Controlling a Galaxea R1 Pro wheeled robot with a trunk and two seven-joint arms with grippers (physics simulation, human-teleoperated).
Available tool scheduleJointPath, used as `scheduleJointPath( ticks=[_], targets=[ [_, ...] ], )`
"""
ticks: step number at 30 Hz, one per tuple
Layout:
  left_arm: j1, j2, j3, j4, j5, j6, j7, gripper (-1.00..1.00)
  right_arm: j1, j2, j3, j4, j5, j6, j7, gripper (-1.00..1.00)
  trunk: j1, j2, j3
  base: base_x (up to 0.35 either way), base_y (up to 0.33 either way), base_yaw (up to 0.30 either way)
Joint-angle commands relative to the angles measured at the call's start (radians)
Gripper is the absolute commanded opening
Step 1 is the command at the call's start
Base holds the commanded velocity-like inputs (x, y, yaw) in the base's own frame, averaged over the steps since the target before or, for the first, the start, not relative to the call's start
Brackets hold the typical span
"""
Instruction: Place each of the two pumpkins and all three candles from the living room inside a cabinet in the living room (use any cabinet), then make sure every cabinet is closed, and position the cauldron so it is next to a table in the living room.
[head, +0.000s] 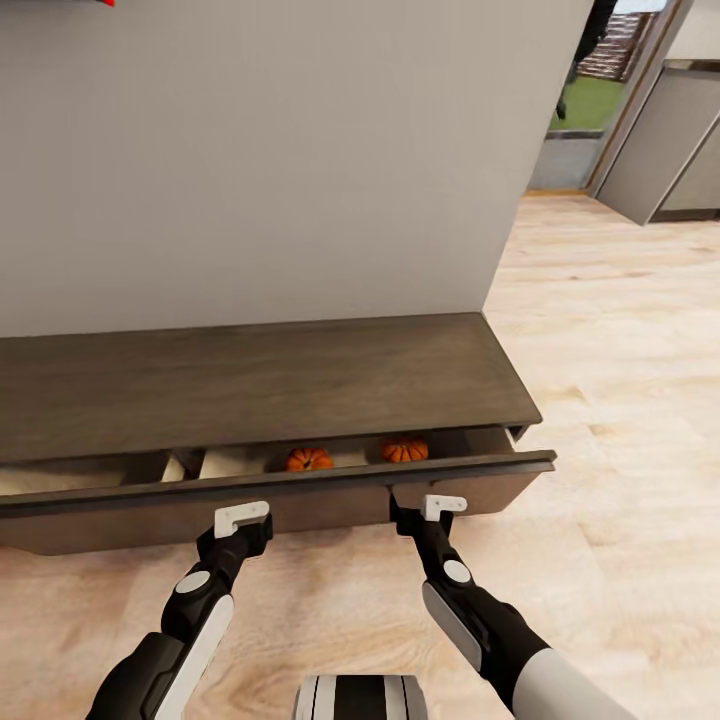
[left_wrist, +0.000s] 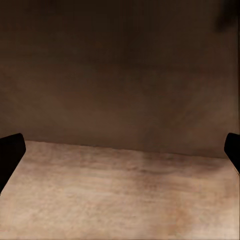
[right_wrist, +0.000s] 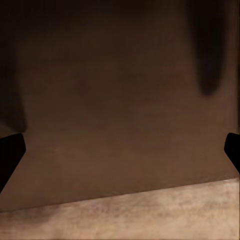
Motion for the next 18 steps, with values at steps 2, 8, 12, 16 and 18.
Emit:
scheduleJointPath(
  ticks=[2,8,12,16,18],
  targets=[
    [-0.001,0.002,-0.003,-0.001,0.009,0.002,0.01,1.0,-0.002,-0.001,0.004,0.0,-0.006,-0.008,-0.007,1.0,0.0,0.0,-0.001,0.254,0.0,0.0],
    [-0.001,0.002,-0.003,-0.001,0.009,0.002,0.01,1.0,-0.001,-0.001,0.005,-0.001,-0.006,-0.008,-0.007,1.0,0.0,0.0,-0.001,0.223,0.0,0.0],
    [-0.001,0.002,-0.003,-0.001,0.008,0.002,0.01,1.0,-0.002,-0.002,0.005,-0.002,-0.006,-0.008,-0.007,1.0,0.0,0.0,-0.001,0.192,0.0,0.0],
    [-0.001,0.002,-0.003,-0.001,0.008,0.002,0.011,1.0,-0.002,-0.003,0.004,-0.002,-0.006,-0.008,-0.007,1.0,0.0,0.0,-0.001,0.119,0.0,0.0],
    [-0.001,0.002,-0.003,-0.002,0.008,0.001,0.011,1.0,-0.002,-0.003,0.005,-0.002,-0.006,-0.009,-0.007,1.0,0.0,0.0,-0.001,0.027,0.0,0.0]
  ],
)
